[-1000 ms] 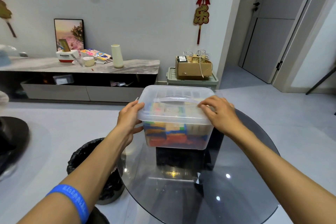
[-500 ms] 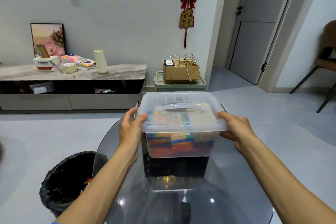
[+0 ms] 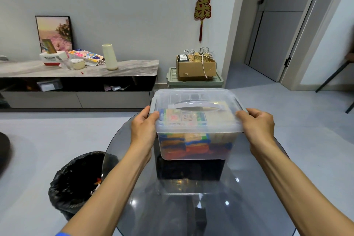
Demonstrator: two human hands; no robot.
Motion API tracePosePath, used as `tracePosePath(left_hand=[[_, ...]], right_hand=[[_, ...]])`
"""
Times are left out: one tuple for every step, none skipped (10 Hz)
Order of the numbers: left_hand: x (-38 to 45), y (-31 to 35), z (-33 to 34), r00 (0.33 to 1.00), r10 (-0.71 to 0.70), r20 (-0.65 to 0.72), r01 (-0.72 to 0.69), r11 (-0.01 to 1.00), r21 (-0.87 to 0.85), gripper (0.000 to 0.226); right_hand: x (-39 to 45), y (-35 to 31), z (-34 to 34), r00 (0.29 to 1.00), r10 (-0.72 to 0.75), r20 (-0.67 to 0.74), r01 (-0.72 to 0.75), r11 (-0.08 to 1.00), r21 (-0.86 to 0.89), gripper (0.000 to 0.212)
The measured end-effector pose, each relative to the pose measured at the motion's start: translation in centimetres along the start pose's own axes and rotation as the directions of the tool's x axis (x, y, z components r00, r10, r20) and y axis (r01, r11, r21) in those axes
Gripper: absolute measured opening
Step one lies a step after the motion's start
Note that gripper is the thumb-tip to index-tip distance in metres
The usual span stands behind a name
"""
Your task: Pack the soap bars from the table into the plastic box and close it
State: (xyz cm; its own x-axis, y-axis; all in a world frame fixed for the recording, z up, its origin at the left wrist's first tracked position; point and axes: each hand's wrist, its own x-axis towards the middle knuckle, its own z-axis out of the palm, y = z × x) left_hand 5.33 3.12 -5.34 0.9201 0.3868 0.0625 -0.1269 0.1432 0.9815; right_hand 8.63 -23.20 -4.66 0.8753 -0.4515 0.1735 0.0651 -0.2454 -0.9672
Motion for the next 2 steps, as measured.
tracePosePath(left_hand=[[-0.2, 0.1, 0.0, 1.0, 0.008, 0.016, -0.008, 0.999, 0.031, 0.042], [-0.2, 1.7, -0.2, 1.0, -0.008, -0.001, 0.008, 0.995, 0.099, 0.025]], right_hand=[[-0.2, 0.4, 0.2, 0.999, -0.031, 0.034, 0.032, 0.999, -0.017, 0.033], [-0.3, -0.2, -0.5, 0.998, 0.009, 0.065, -0.007, 1.0, -0.03, 0.036]])
